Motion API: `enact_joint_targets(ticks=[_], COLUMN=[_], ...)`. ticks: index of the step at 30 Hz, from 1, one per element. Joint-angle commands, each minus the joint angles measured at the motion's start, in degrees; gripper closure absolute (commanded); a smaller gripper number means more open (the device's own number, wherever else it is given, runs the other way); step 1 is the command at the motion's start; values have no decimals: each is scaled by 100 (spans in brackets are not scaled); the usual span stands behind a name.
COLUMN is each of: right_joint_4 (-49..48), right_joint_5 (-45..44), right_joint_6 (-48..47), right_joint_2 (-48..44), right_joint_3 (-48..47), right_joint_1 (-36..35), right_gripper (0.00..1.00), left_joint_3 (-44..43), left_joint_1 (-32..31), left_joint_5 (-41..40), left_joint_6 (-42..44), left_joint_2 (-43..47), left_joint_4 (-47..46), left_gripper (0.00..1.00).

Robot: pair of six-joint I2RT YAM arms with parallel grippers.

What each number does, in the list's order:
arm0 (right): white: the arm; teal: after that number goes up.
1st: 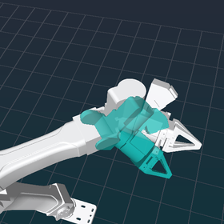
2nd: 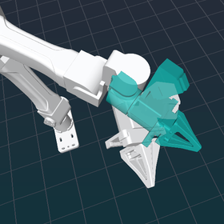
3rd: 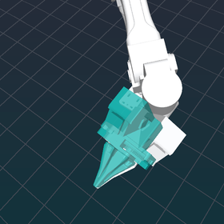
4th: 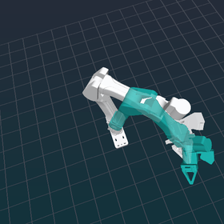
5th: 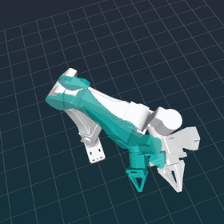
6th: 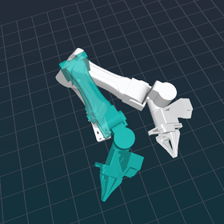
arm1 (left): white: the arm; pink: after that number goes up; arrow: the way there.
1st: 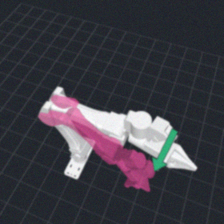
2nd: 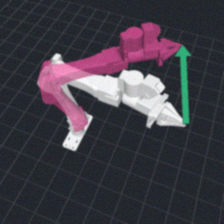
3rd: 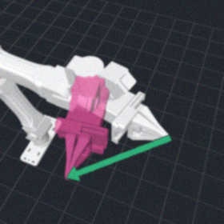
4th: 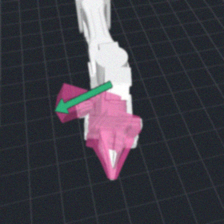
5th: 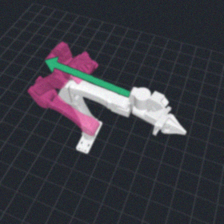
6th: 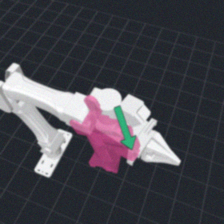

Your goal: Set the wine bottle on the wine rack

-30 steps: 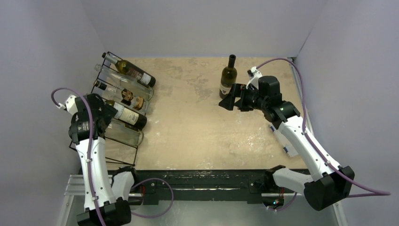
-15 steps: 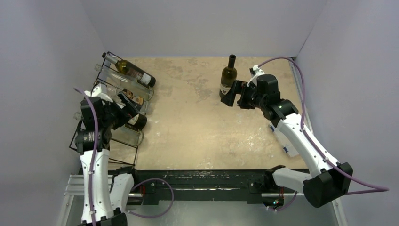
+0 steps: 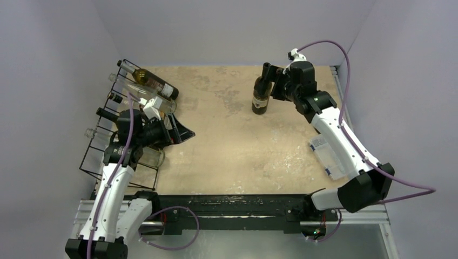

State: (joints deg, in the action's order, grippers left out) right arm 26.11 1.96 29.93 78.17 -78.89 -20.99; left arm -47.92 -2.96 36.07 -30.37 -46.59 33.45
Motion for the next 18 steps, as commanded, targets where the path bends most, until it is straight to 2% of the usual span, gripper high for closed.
enact_joint_targets(ticks=[1, 10, 18], right_joint_4=[-113, -243, -602], right_joint_5=[-634, -1643, -1961], right_joint_6=[-61, -480, -766], right_joint_2=[391, 1182, 1731], right_joint_3=[-689, -1620, -1886], right_joint_1=[-1, 10, 27], right_gripper=[2, 2, 3], left_joint_3=[65, 79, 26], left_joint_1=[-264, -453, -576], left_joint_5=[395, 19, -92], left_joint_6=[413, 702, 768], left_joint_2=[145, 589, 585], left_joint_4=[-412, -198, -145], left_gripper=[3, 3, 3])
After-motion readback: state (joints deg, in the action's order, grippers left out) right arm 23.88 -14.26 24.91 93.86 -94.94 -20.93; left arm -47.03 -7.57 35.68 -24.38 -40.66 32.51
